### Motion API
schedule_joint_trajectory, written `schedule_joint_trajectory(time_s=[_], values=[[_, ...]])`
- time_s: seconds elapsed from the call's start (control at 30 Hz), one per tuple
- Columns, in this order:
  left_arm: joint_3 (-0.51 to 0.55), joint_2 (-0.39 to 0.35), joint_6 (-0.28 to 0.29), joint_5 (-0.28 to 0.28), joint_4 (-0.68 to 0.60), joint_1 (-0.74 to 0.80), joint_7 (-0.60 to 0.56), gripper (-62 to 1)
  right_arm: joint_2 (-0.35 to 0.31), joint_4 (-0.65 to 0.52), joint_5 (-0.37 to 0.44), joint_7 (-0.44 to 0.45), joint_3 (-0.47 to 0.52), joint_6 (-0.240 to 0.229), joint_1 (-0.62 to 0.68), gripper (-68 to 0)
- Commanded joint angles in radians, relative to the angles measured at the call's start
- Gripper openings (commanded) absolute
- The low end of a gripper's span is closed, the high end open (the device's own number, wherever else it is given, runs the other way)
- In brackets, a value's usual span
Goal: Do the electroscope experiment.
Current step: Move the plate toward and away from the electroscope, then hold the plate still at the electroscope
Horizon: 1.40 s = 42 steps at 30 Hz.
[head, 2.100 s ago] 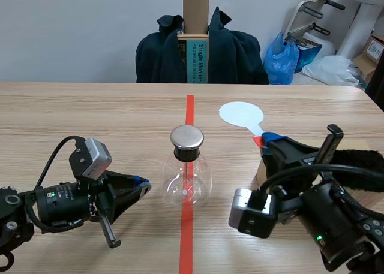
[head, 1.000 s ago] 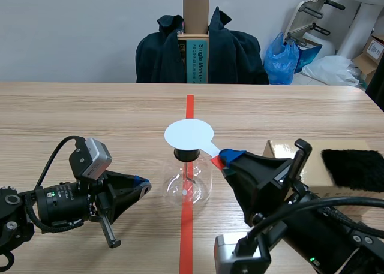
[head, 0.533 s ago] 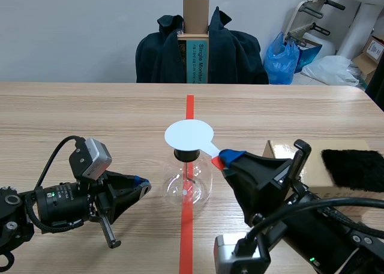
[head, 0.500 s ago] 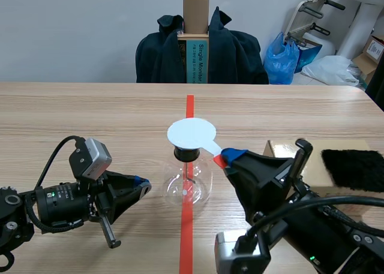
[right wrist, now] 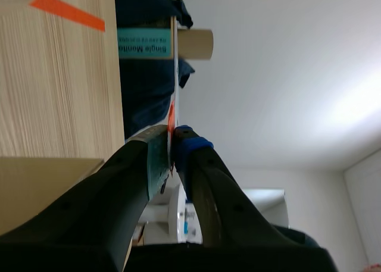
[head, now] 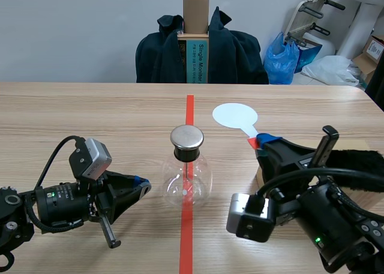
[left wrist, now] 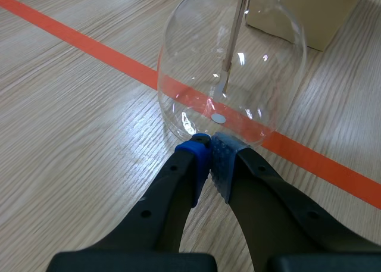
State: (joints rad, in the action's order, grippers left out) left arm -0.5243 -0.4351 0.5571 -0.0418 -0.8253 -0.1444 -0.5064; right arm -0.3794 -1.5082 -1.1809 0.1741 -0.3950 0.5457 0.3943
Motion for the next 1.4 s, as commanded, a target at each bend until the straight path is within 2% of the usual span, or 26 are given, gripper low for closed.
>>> schedule_joint_trajectory(time_s=[0.0, 0.1, 0.23, 0.47, 0.73, 0.87, 1.03, 1.37], values=[[0.006, 0.002, 0.002, -0.013, -0.022, -0.005, -0.017, -58.8, -0.009, -0.017, 0.006, -0.025, 0.003, 0.018, -0.010, -66.7], [0.006, 0.002, 0.002, -0.013, -0.022, -0.005, -0.017, -58.8, -0.009, -0.017, 0.006, -0.065, 0.003, 0.018, -0.010, -66.7], [0.006, 0.002, 0.002, -0.013, -0.022, -0.005, -0.017, -58.8, -0.009, -0.017, 0.006, -0.074, 0.003, 0.018, -0.010, -66.7], [0.006, 0.002, 0.002, -0.013, -0.022, -0.005, -0.017, -58.8, -0.009, -0.017, 0.006, 0.014, 0.003, 0.018, -0.010, -66.7], [0.006, 0.002, 0.002, -0.013, -0.022, -0.005, -0.017, -58.8, -0.009, -0.017, 0.006, 0.175, 0.003, 0.018, -0.010, -66.7], [0.006, 0.002, 0.002, -0.013, -0.022, -0.005, -0.018, -58.8, -0.009, -0.017, 0.006, 0.229, 0.003, 0.018, -0.010, -66.7], [0.006, 0.002, 0.002, -0.013, -0.022, -0.005, -0.018, -58.8, -0.009, -0.017, 0.006, 0.261, 0.003, 0.018, -0.010, -66.7], [0.006, 0.002, 0.002, -0.013, -0.022, -0.005, -0.018, -58.8, -0.009, -0.017, 0.006, 0.267, 0.003, 0.018, -0.010, -66.7]])
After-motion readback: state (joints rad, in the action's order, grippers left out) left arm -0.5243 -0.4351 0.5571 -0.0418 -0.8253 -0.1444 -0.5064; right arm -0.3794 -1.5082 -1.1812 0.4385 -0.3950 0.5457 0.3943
